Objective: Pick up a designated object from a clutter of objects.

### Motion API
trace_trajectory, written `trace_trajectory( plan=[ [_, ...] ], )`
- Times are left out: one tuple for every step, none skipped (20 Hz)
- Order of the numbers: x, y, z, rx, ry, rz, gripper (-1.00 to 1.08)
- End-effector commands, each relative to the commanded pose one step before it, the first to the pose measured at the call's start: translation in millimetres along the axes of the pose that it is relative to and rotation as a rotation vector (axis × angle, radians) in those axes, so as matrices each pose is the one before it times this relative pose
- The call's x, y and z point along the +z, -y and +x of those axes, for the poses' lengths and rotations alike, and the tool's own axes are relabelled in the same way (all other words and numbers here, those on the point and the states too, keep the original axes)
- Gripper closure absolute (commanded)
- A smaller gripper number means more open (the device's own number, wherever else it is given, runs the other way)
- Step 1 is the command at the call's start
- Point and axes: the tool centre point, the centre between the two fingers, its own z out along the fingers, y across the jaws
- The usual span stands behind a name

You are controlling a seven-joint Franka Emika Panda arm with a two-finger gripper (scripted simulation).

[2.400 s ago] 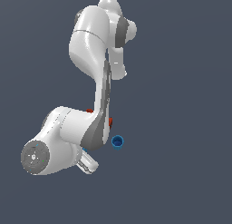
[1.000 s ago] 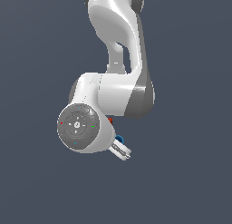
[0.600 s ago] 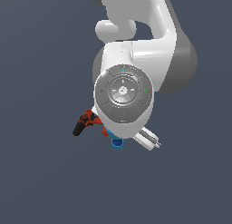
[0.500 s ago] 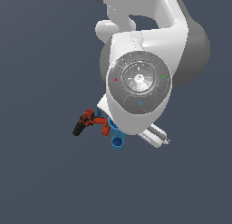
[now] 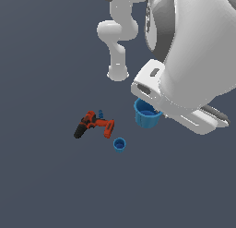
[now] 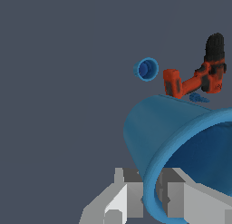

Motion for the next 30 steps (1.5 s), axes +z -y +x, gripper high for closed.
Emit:
trace_trajectory(
  plan=[
    [-14.74, 10.94, -18.54, 0.00028, -0.00113, 0.00112, 1.08],
    [-5.31, 4.09, -6.62, 0.00027, 0.00005, 0.00041, 1.08],
    [-5.02, 4.30, -6.58, 0.00000, 0.00000, 0.00000, 1.08],
    [-4.83, 4.17, -6.32, 0.00000, 0.00000, 0.00000, 1.08],
    [-4.50, 3.92, -5.87, 0.00000, 0.00000, 0.00000, 1.08],
    [-4.41, 3.26, -5.22, 0.00043, 0.00002, 0.00054, 1.08],
    [-3.88, 3.42, -5.03, 0.00000, 0.00000, 0.00000, 1.08],
    [-3.60, 3.21, -4.66, 0.00000, 0.00000, 0.00000, 1.08],
    [-3.35, 3.00, -4.32, 0.00000, 0.00000, 0.00000, 1.08],
    [-3.36, 2.43, -3.81, 0.00048, -0.00005, 0.00050, 1.08],
    [-2.89, 2.63, -3.70, 0.00000, 0.00000, 0.00000, 1.08],
    [-2.68, 2.45, -3.42, 0.00000, 0.00000, 0.00000, 1.08],
    [-2.45, 2.25, -3.10, 0.00000, 0.00000, 0.00000, 1.08],
    [-2.16, 2.01, -2.73, 0.00000, 0.00000, 0.00000, 1.08],
    [-2.13, 1.41, -2.19, 0.00052, -0.00010, 0.00045, 1.08],
    [-1.66, 1.56, -2.07, 0.00000, 0.00000, 0.00000, 1.08],
    [-1.45, 1.37, -1.80, 0.00000, 0.00000, 0.00000, 1.08],
    [-1.26, 1.20, -1.55, 0.00000, 0.00000, 0.00000, 1.08],
    [-1.09, 1.04, -1.34, 0.00000, 0.00000, 0.00000, 1.08],
    [-0.94, 0.90, -1.15, 0.00000, 0.00000, 0.00000, 1.08],
    [-0.81, 0.78, -0.98, 0.00000, 0.00000, 0.00000, 1.08],
    [-0.69, 0.67, -0.83, 0.00000, 0.00000, 0.00000, 1.08],
    [-0.81, 0.23, -0.51, 0.00054, -0.00013, 0.00041, 1.08],
    [-0.50, 0.48, -0.58, 0.00000, 0.00000, 0.00000, 1.08],
    [-0.41, 0.41, -0.48, 0.00000, 0.00000, 0.00000, 1.08],
    [-0.34, 0.34, -0.39, 0.00000, 0.00000, 0.00000, 1.08],
    [-0.28, 0.27, -0.32, 0.00000, 0.00000, 0.00000, 1.08],
    [-0.22, 0.21, -0.25, 0.00000, 0.00000, 0.00000, 1.08],
    [-0.16, 0.16, -0.18, 0.00000, 0.00000, 0.00000, 1.08],
    [-0.11, 0.11, -0.13, 0.00000, 0.00000, 0.00000, 1.08]
  ],
)
